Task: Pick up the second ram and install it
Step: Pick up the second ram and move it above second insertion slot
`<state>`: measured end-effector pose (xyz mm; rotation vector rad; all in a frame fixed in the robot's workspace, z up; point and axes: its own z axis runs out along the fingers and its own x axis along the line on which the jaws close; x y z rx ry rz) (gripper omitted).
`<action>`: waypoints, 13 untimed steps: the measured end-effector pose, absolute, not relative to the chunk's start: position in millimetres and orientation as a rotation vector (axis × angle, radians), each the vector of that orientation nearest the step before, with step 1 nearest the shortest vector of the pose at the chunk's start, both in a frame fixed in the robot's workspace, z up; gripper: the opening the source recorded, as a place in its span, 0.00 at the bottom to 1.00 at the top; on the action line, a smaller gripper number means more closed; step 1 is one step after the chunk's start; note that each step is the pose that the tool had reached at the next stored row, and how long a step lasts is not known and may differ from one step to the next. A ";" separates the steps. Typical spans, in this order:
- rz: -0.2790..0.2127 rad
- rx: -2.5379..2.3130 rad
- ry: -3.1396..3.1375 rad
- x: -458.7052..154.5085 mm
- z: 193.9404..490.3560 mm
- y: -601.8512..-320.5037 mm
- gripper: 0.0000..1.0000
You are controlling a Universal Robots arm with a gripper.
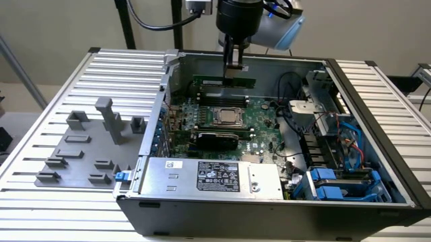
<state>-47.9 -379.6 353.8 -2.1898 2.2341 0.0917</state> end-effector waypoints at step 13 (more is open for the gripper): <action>0.091 -2.189 2.235 -31.9 336.7 -378.9 0.14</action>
